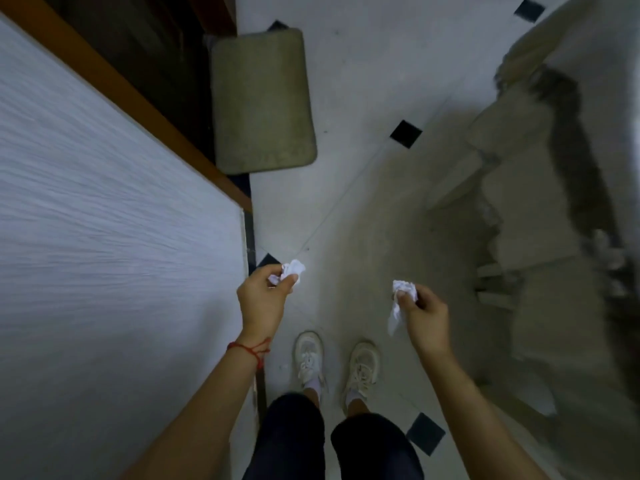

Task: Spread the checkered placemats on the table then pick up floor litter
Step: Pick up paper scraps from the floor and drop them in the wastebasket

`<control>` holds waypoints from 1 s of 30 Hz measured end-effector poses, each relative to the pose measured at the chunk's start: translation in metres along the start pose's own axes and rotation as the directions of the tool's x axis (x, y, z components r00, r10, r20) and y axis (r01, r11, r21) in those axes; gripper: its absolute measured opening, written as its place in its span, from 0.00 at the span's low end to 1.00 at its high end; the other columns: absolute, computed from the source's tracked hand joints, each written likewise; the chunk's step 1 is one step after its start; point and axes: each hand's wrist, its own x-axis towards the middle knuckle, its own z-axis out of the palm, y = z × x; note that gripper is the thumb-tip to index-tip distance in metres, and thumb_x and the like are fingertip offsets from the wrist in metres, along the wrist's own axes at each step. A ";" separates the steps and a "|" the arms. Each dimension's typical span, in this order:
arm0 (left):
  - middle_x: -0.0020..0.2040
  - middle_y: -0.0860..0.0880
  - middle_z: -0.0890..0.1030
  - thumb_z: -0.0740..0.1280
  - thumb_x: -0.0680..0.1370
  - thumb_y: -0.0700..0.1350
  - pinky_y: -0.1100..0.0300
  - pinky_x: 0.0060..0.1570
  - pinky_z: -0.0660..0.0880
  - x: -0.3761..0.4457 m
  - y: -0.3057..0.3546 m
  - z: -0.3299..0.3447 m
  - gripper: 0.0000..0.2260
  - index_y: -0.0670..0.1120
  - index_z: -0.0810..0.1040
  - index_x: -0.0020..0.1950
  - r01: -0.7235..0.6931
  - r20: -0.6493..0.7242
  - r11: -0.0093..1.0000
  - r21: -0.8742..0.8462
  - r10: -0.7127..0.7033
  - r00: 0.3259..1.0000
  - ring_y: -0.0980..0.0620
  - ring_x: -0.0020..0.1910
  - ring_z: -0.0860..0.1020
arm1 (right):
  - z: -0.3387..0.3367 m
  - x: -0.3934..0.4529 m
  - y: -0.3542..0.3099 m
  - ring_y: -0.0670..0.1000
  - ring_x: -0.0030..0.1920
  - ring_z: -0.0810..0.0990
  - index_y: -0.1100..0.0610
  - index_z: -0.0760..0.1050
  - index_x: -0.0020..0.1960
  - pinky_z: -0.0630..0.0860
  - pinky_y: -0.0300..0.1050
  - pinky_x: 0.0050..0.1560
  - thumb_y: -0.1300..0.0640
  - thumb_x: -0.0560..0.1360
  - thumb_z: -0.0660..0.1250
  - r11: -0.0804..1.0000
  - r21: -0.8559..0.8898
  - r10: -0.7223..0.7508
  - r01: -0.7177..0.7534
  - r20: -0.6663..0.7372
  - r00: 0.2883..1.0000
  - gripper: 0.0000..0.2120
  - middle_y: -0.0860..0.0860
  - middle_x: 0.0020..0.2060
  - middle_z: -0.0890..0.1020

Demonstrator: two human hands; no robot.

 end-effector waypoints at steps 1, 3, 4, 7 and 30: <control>0.41 0.46 0.79 0.72 0.70 0.36 0.80 0.33 0.69 -0.008 0.014 -0.010 0.09 0.35 0.80 0.48 -0.026 0.012 1.000 -0.002 0.026 1.000 0.69 0.30 0.77 | -0.007 -0.010 -0.011 0.41 0.30 0.74 0.61 0.76 0.40 0.70 0.28 0.32 0.65 0.74 0.64 1.000 0.009 -0.006 0.006 -0.018 1.000 0.05 0.52 0.31 0.76; 0.42 0.47 0.78 0.72 0.70 0.35 0.80 0.32 0.71 -0.020 0.039 -0.027 0.10 0.36 0.80 0.50 -0.053 0.033 0.998 -0.015 0.054 0.998 0.72 0.28 0.75 | -0.024 -0.030 -0.030 0.38 0.28 0.74 0.61 0.76 0.40 0.69 0.26 0.30 0.66 0.74 0.64 0.999 0.036 -0.010 0.013 -0.083 0.997 0.05 0.51 0.30 0.76; 0.42 0.46 0.79 0.72 0.69 0.36 0.78 0.33 0.72 -0.025 0.048 -0.034 0.10 0.36 0.80 0.50 -0.058 0.048 0.998 -0.014 0.059 0.997 0.71 0.28 0.75 | -0.033 -0.039 -0.037 0.36 0.26 0.74 0.60 0.75 0.40 0.68 0.25 0.29 0.66 0.74 0.64 0.999 0.051 -0.012 0.018 -0.118 0.993 0.05 0.50 0.29 0.76; 0.42 0.44 0.80 0.72 0.69 0.36 0.76 0.32 0.72 -0.041 0.067 -0.048 0.08 0.36 0.80 0.48 -0.085 0.115 0.996 0.026 0.082 0.990 0.66 0.28 0.77 | -0.056 -0.066 -0.053 0.39 0.28 0.74 0.59 0.75 0.38 0.68 0.25 0.28 0.66 0.74 0.63 0.997 0.082 0.007 0.008 -0.189 0.982 0.07 0.49 0.28 0.75; 0.38 0.51 0.80 0.73 0.70 0.42 0.55 0.43 0.76 -0.159 0.143 0.035 0.04 0.47 0.80 0.36 -0.666 0.951 0.741 0.086 0.137 0.276 0.48 0.41 0.78 | -0.114 -0.342 0.062 0.53 0.50 0.79 0.57 0.74 0.36 0.74 0.40 0.44 0.62 0.75 0.60 0.747 0.663 0.619 -0.044 -0.671 0.407 0.10 0.60 0.40 0.82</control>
